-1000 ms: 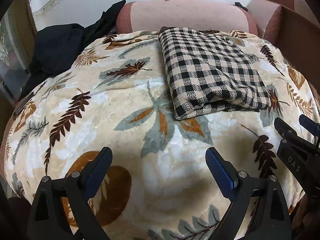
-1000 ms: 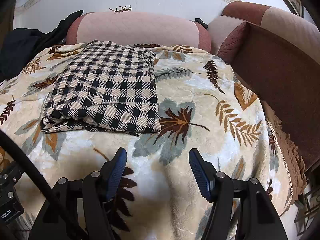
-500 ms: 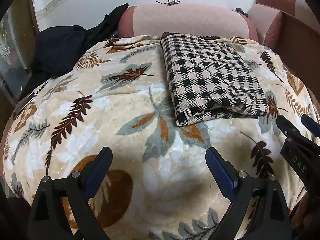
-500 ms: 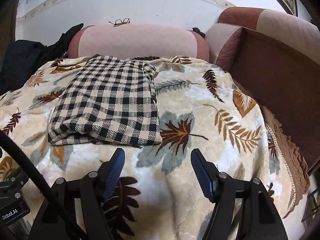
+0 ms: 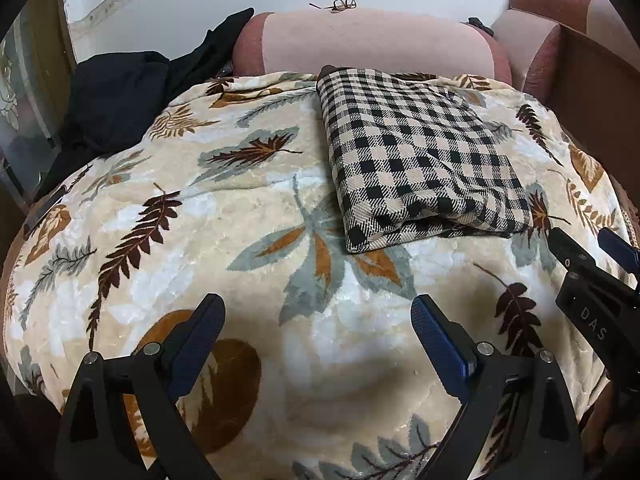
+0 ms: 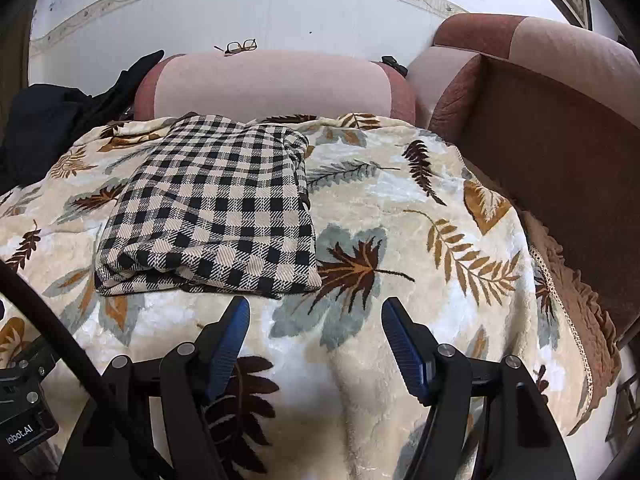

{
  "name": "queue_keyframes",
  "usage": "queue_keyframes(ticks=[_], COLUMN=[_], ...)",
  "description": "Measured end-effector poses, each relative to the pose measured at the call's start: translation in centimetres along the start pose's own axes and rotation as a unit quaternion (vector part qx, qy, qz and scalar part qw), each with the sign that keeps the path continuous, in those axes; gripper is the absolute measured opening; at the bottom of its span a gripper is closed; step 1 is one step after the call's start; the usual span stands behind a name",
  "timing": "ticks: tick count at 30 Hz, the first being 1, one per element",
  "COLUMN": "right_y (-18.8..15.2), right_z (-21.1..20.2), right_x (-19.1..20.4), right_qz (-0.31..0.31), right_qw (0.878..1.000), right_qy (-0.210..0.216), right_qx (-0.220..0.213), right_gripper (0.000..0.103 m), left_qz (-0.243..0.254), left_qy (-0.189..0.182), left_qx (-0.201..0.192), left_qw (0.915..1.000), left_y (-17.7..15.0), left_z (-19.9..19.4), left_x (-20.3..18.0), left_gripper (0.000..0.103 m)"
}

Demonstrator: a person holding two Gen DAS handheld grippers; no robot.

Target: Fold large clothes

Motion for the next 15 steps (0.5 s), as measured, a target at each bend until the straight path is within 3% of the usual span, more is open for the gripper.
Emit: queue_keyframes(ticks=[15], right_y=[-0.24], right_z=[0.56], right_x=[0.37], right_qz=[-0.011], right_qw=[1.0], right_qy=[0.001], right_qx=[0.009], right_gripper=[0.073], left_qz=[0.0], left_qy=[-0.006], left_qx=[0.006], left_qw=[1.0], left_y=[-0.37], left_z=[0.51], left_x=[-0.28], left_gripper=[0.093])
Point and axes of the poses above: each gripper's, at about its wrist camera, not at the fingertips, and z roughly the way its jaws point, x to its left, y to its top, the point moved 2 cm from there along z, roughly the way its jaws point, and after that the axes turned 7 degrees about -y, right-handed, at the moved point
